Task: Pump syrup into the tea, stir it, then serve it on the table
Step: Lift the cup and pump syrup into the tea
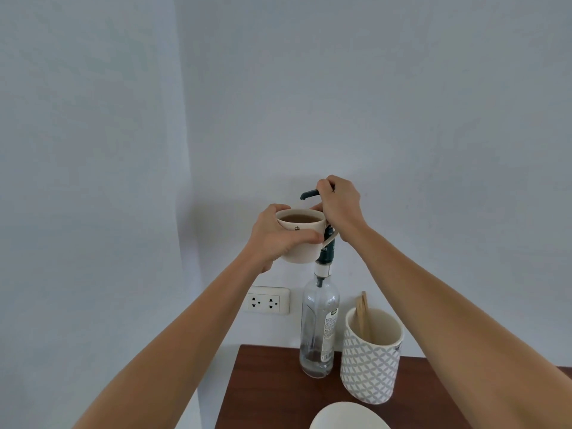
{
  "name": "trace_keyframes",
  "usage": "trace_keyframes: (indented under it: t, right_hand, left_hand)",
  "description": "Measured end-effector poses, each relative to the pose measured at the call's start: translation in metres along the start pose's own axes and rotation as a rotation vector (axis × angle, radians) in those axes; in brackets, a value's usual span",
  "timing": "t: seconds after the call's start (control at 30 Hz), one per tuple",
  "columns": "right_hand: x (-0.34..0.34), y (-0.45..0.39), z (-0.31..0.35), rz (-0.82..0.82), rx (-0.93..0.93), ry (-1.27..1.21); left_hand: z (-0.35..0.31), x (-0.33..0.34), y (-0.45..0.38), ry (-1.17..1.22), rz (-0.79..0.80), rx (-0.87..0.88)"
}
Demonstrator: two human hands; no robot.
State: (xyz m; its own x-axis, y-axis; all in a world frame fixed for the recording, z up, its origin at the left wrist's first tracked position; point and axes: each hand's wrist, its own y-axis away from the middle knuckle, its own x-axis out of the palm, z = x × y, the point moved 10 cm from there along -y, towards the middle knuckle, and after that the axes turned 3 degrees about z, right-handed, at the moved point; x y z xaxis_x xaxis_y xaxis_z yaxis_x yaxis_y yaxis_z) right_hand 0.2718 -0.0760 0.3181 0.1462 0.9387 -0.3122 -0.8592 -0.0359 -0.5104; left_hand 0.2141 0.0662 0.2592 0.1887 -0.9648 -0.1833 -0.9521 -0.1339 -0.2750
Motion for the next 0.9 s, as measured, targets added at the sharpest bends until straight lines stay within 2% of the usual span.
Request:
trace_keyframes:
  t: [0.9]
  right_hand:
    - [0.001, 0.002, 0.009, 0.011, 0.003, 0.03]
  left_hand:
    - [-0.005, -0.002, 0.009, -0.007, 0.0, -0.046]
